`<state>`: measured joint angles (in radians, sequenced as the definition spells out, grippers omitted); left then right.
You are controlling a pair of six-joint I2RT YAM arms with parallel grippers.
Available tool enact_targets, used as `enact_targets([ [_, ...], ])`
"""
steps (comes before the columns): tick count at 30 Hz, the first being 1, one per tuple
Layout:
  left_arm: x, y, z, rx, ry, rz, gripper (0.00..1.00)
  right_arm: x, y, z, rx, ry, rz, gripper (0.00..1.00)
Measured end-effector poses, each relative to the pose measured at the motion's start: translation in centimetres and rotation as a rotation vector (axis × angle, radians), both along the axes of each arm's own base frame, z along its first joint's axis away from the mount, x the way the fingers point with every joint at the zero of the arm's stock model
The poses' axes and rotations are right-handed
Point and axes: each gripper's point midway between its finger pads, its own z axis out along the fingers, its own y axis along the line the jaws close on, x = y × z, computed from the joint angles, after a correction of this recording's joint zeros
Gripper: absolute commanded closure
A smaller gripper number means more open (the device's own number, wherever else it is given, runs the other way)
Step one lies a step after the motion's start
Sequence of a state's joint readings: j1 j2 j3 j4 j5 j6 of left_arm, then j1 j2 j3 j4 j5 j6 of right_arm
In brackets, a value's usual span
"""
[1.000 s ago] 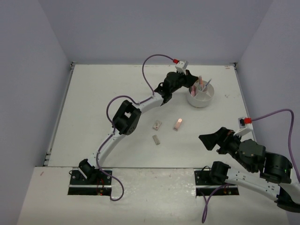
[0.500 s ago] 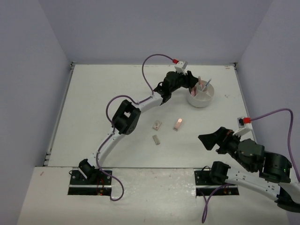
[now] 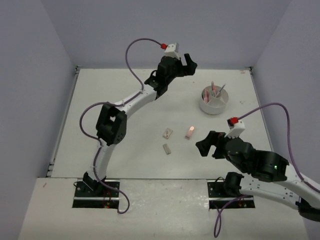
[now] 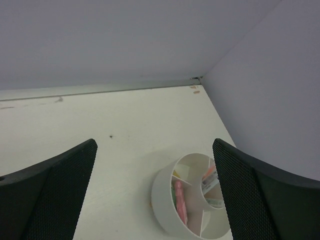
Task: Sort the stationery into containers
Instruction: Pick up the stationery from the center of the board.
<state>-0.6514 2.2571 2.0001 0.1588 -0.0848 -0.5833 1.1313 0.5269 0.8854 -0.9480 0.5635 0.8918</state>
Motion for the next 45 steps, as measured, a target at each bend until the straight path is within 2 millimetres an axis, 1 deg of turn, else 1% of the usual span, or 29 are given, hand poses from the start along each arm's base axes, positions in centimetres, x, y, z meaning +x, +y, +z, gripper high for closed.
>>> enact_targets([
  [2, -0.4, 3.9, 2.1, 0.015, 0.016, 0.067, 0.0, 0.7, 1.4, -1.4, -0.075, 0.034, -0.003, 0.01],
  [4, -1.7, 8.1, 3.3, 0.047, 0.054, 0.131, 0.0, 1.5, 2.8, -3.2, -0.158, 0.072, -0.008, 0.03],
  [5, -2.7, 10.3, 3.7, 0.065, 0.074, 0.164, 0.0, 1.9, 3.6, -4.2, -0.202, 0.093, -0.007, 0.07],
  [7, -5.0, 14.1, 4.0, 0.092, 0.101, 0.223, 0.0, 2.6, 5.2, -6.3, -0.288, 0.135, 0.007, 0.17],
  [8, -6.5, 15.8, 3.8, 0.108, 0.118, 0.246, 0.0, 2.9, 6.1, -7.4, -0.323, 0.163, 0.026, 0.22],
  [9, -8.3, 17.2, 3.5, 0.127, 0.137, 0.261, 0.0, 3.2, 7.0, -8.6, -0.358, 0.193, 0.052, 0.32],
  [10, -10.2, 18.4, 2.7, 0.15, 0.162, 0.268, 0.0, 3.6, 7.8, -9.4, -0.376, 0.217, 0.067, 0.34],
  [12, -14.3, 20.4, 1.6, 0.179, 0.194, 0.265, 0.0, 4.7, 9.5, -11.5, -0.412, 0.281, 0.1, 0.36],
  [14, -18.2, 22.5, 0.9, 0.198, 0.215, 0.258, 0.0, 5.7, 10.8, -13.0, -0.428, 0.325, 0.128, 0.36],
  [17, -22.5, 25.5, 1.5, 0.188, 0.194, 0.276, 0.0, 7.1, 12.6, -15.5, -0.468, 0.392, 0.174, 0.37],
  [19, -24.5, 27.0, 2.7, 0.159, 0.157, 0.287, 0.0, 7.6, 13.8, -17.1, -0.49, 0.425, 0.205, 0.38],
  [21, -25.8, 27.8, 3.6, 0.135, 0.127, 0.289, 0.0, 7.7, 14.6, -18.7, -0.514, 0.458, 0.233, 0.38],
  [23, -26.6, 28.3, 4.3, 0.12, 0.108, 0.288, 0.0, 7.5, 14.9, -20.0, -0.532, 0.486, 0.252, 0.42],
  [24, -26.7, 28.4, 4.4, 0.118, 0.105, 0.287, 0.0, 7.3, 14.9, -20.5, -0.539, 0.499, 0.26, 0.45],
  [25, -26.8, 28.4, 4.2, 0.125, 0.109, 0.286, 0.0, 7.2, 14.9, -20.8, -0.542, 0.508, 0.267, 0.51],
  [28, -26.7, 28.3, 2.6, 0.164, 0.139, 0.278, 0.0, 7.0, 15.0, -21.1, -0.542, 0.519, 0.279, 0.57],
  [31, -26.7, 28.1, -0.2, 0.213, 0.195, 0.264, 0.0, 6.8, 15.0, -21.5, -0.55, 0.527, 0.28, 0.6],
  [34, -27.1, 28.0, -2.5, 0.244, 0.24, 0.243, 0.0, 6.6, 15.1, -21.9, -0.559, 0.531, 0.283, 0.66],
  [36, -27.3, 27.8, -3.1, 0.25, 0.252, 0.232, 0.0, 6.4, 15.4, -21.9, -0.558, 0.526, 0.291, 0.71],
  [41, -27.5, 27.1, -3.4, 0.238, 0.258, 0.197, 0.0, 6.2, 15.6, -21.9, -0.554, 0.517, 0.297, 0.97],
  [42, -27.5, 27.0, -3.4, 0.233, 0.257, 0.19, 0.0, 6.2, 15.6, -21.9, -0.551, 0.515, 0.296, 1.0],
  [44, -27.5, 26.3, -3.3, 0.206, 0.247, 0.163, 0.0, 6.1, 15.6, -21.7, -0.541, 0.5, 0.294, 1.0],
  [45, -27.5, 25.7, -3.5, 0.177, 0.244, 0.138, 0.0, 5.9, 15.3, -21.5, -0.537, 0.492, 0.294, 1.0],
])
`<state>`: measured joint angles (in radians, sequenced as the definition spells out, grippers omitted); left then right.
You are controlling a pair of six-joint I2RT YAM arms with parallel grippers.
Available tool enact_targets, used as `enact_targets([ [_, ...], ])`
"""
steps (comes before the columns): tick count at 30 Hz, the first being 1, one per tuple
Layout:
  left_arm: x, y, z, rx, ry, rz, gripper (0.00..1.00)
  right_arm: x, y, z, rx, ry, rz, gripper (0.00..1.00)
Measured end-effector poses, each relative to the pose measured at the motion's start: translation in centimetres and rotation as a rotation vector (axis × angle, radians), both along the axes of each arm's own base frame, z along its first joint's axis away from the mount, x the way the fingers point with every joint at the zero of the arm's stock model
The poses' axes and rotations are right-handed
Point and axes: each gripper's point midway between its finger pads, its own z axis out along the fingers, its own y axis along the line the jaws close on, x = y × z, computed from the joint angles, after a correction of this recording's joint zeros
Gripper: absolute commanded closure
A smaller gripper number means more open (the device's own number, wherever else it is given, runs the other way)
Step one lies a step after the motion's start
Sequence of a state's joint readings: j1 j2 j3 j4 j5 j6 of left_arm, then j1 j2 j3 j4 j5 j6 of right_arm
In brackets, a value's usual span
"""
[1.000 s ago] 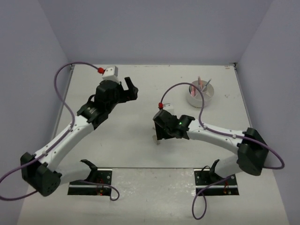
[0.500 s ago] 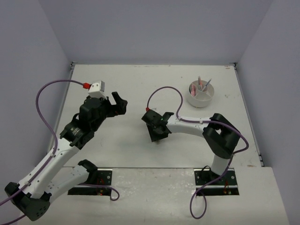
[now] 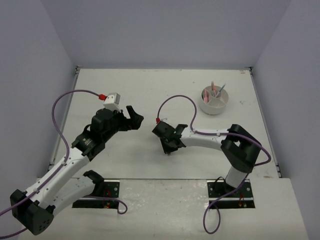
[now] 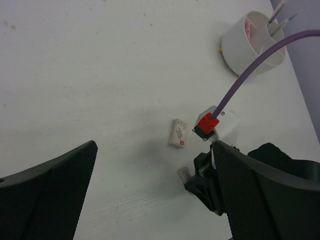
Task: Sort the stationery into containers
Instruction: Pick up the stationery from the center of the board.
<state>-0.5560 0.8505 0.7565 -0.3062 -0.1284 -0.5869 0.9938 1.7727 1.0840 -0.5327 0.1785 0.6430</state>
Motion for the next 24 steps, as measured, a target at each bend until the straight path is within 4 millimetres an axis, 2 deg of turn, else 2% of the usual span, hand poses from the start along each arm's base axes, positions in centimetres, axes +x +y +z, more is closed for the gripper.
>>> enact_targets([
  [2, -0.5, -1.3, -1.4, -0.045, 0.024, -0.058, 0.0, -0.6, -0.6, 0.8, 0.014, -0.021, 0.006, 1.0],
  [5, -1.4, -3.9, -4.3, -0.122, 0.112, -0.159, 0.0, -0.9, -1.1, 3.4, 0.068, -0.08, -0.001, 1.0],
  [8, -2.1, -6.0, -6.6, -0.197, 0.192, -0.23, 0.0, -0.2, -1.0, 8.3, 0.19, -0.187, -0.025, 1.0],
  [11, -3.0, -8.7, -7.4, -0.305, 0.225, -0.313, 0.0, -0.3, -1.6, 12.0, 0.317, -0.276, -0.038, 1.0],
  [14, -4.6, -12.0, -7.4, -0.379, 0.26, -0.429, 0.0, -0.8, -2.5, 14.3, 0.399, -0.333, -0.042, 1.0],
  [18, -6.1, -15.5, -6.4, -0.432, 0.273, -0.544, 0.05, -0.8, -3.3, 14.9, 0.409, -0.362, -0.054, 1.0],
  [24, -6.6, -17.4, -5.1, -0.495, 0.261, -0.595, 0.35, -0.8, -4.6, 14.8, 0.405, -0.387, -0.079, 1.0],
])
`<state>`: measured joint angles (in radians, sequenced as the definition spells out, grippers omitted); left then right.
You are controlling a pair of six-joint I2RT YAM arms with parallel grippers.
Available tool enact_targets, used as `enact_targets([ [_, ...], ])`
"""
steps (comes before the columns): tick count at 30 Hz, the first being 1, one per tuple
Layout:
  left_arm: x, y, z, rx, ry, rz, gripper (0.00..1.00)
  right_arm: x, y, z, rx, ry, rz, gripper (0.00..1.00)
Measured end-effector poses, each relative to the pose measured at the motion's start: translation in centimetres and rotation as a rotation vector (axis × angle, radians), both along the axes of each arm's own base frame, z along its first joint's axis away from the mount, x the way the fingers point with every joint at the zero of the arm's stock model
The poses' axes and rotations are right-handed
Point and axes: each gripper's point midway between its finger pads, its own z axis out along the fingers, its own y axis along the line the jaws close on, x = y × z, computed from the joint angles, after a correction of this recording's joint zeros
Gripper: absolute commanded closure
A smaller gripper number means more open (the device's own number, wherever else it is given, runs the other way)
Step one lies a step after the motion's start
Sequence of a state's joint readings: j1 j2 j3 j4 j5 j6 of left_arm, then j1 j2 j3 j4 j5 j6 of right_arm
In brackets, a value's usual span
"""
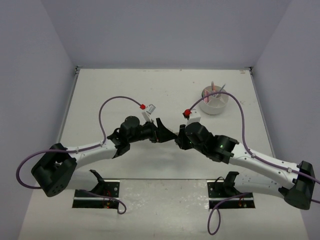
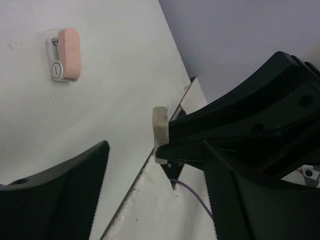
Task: Sort the stationery into containers
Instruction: Pick up the stationery from the center of the board, then place the stationery in the storage box.
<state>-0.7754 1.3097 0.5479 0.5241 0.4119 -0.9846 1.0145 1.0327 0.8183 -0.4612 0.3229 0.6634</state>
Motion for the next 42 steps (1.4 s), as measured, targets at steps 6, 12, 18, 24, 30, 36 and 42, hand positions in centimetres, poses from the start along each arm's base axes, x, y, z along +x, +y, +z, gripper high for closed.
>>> enact_targets([
  [6, -0.3, -1.1, 0.2, -0.027, 0.013, -0.028, 0.46, 0.0, -0.6, 1.1, 0.026, -0.029, -0.013, 1.0],
  [12, -0.1, -1.5, 0.0, -0.026, 0.018, -0.039, 0.35, 0.1, -1.1, 0.6, 0.008, -0.03, -0.026, 1.0],
  [18, 0.6, -1.3, 0.9, -0.022, 0.002, 0.014, 0.35, 0.0, -1.2, 0.4, 0.012, -0.024, -0.028, 1.0],
  [24, 1.4, -0.6, 3.0, -0.05, -0.044, 0.083, 0.42, -0.4, -0.5, 0.9, 0.046, -0.024, 0.004, 1.0],
  [30, 1.5, -0.9, 2.6, -0.053, -0.023, 0.083, 0.52, -0.7, -0.1, 1.9, 0.1, -0.047, 0.027, 1.0],
  [36, 0.7, -2.1, 1.6, -0.062, 0.016, 0.035, 0.65, -0.7, -0.1, 2.3, 0.114, -0.061, 0.03, 1.0],
  [42, 0.5, -2.7, 2.5, -0.091, 0.012, 0.009, 1.0, -0.6, -0.2, 2.4, 0.112, -0.066, 0.026, 1.0],
])
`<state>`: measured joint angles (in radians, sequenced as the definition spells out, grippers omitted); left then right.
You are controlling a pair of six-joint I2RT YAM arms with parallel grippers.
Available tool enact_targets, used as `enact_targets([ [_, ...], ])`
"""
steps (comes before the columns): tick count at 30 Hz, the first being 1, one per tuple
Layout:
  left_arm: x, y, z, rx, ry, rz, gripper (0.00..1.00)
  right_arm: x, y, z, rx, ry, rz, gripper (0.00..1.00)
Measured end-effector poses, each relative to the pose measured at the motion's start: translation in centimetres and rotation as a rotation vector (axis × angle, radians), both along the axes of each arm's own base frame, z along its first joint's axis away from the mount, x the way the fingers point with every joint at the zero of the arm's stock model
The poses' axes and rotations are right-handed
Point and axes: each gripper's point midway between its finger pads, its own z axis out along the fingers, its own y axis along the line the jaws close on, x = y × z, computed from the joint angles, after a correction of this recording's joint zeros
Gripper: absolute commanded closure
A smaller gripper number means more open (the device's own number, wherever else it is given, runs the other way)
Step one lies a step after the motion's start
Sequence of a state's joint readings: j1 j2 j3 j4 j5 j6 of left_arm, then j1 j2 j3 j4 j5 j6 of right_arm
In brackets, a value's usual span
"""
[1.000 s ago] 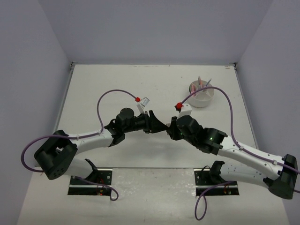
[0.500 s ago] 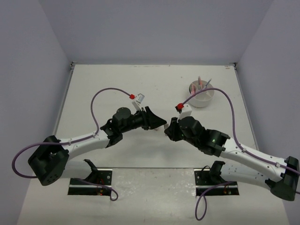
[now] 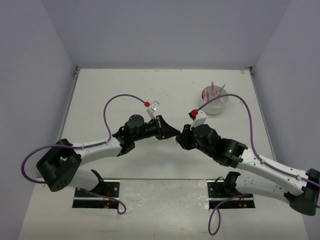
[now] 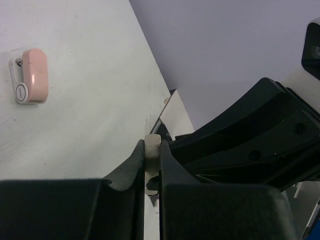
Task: Sort the stationery into containers
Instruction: Place the stationery in the storage box.
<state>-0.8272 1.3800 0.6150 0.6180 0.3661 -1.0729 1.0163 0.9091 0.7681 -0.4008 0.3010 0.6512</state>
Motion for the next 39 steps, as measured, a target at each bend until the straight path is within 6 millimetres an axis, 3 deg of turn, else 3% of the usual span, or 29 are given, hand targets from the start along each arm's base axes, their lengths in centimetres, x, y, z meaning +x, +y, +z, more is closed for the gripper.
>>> enact_targets([
  [1, 0.0, 0.0, 0.1, -0.002, -0.002, -0.002, 1.0, 0.0, 0.0, 0.0, 0.0, -0.002, -0.001, 0.99],
  [2, 0.0, -0.1, 0.1, -0.003, -0.002, -0.004, 1.0, 0.1, 0.0, 0.1, 0.0, -0.004, -0.002, 0.86],
  [4, 0.0, -0.1, 0.2, 0.0, -0.006, -0.006, 1.0, 0.1, 0.0, 0.1, 0.002, -0.004, -0.007, 0.43],
  [5, 0.0, -0.2, 0.3, 0.002, -0.011, -0.01, 1.0, 0.2, -0.1, 0.1, -0.001, -0.007, -0.007, 0.15],
  [7, 0.5, -0.6, 0.9, 0.019, -0.043, -0.015, 1.0, 0.3, -0.3, -0.1, -0.009, -0.006, -0.024, 0.01],
  [12, 4.4, -1.8, 4.9, 0.088, -0.226, 0.043, 1.0, 0.5, -2.6, -0.6, -0.045, 0.008, -0.129, 0.01],
  [15, 9.2, -2.2, 6.9, 0.126, -0.326, 0.099, 1.0, 0.1, -5.3, 0.5, -0.028, -0.003, -0.22, 0.01],
  [18, 16.3, -2.8, 6.5, 0.183, -0.383, 0.168, 1.0, -0.3, -7.6, 3.0, 0.034, -0.034, -0.288, 0.01],
  [20, 20.6, -3.4, 4.8, 0.242, -0.392, 0.191, 1.0, -0.6, -8.7, 4.5, 0.071, -0.046, -0.317, 0.01],
  [24, 27.4, -6.1, 1.8, 0.301, -0.407, 0.189, 1.0, -1.2, -10.4, 5.8, 0.102, -0.053, -0.352, 0.01],
  [26, 30.8, -8.8, 2.1, 0.268, -0.448, 0.193, 1.0, -1.8, -11.2, 5.9, 0.114, -0.053, -0.347, 0.01],
  [28, 32.5, -10.0, 1.2, 0.25, -0.465, 0.2, 1.0, -2.5, -12.1, 6.5, 0.146, -0.065, -0.34, 0.01],
  [33, 34.1, -10.9, -2.7, 0.238, -0.427, 0.224, 1.0, -4.1, -14.1, 8.3, 0.257, -0.106, -0.321, 0.01],
  [39, 35.8, -12.6, -3.8, 0.12, -0.414, 0.272, 1.0, -5.1, -15.4, 8.6, 0.29, -0.112, -0.308, 0.01],
])
